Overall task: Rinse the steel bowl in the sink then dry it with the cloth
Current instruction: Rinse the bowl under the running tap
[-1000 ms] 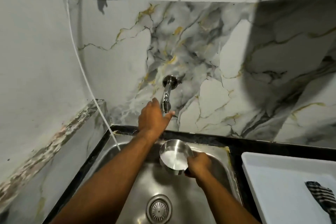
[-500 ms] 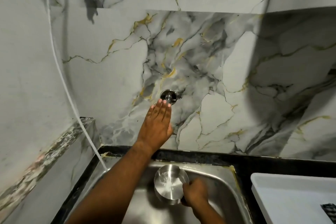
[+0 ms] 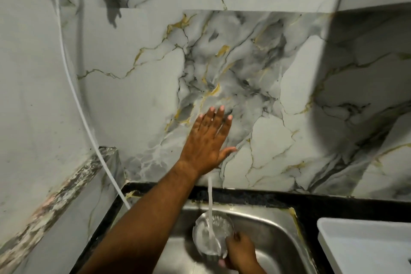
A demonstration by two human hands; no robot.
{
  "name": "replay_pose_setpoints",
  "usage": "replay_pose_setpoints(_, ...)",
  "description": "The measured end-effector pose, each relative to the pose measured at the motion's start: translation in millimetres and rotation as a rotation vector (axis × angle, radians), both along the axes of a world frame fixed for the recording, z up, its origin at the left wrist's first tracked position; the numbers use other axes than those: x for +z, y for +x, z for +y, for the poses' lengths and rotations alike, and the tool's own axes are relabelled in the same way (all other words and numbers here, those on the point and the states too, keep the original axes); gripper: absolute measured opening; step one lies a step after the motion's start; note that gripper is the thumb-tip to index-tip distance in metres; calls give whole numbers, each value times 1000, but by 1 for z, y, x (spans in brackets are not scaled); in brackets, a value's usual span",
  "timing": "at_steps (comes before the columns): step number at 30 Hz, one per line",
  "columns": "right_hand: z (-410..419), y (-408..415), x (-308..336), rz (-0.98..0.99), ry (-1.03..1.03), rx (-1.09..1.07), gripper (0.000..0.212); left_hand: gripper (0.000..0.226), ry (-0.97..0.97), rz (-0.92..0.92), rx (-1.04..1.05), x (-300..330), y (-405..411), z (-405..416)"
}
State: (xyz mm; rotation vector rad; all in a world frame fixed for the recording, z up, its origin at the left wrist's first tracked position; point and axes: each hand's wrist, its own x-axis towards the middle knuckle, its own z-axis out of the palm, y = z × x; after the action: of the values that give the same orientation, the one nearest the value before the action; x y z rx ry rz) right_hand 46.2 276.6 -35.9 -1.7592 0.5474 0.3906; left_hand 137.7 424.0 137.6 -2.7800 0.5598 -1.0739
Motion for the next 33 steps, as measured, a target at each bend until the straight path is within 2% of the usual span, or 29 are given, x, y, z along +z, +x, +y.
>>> replay_pose_setpoints(7, -8, 18, -10, 33, 385, -126, 33, 79, -143, -3, -10, -5, 19, -4)
replay_pose_setpoints(12, -5, 17, -9, 54, 546, -68, 12, 75, -217, 38, 6, -8, 19, -4)
replay_pose_setpoints(19, 3, 14, -9, 89, 654, 40, 16, 74, -222, 42, 21, -10, 21, -4)
replay_pose_setpoints(26, -33, 8, -18, 104, 600, 26, 24, 74, -227, 3, 35, -14, 18, -7)
replay_pose_setpoints(33, -21, 24, -15, 83, 610, 47, 17, 74, 3, -66, 206, -13, 27, -34)
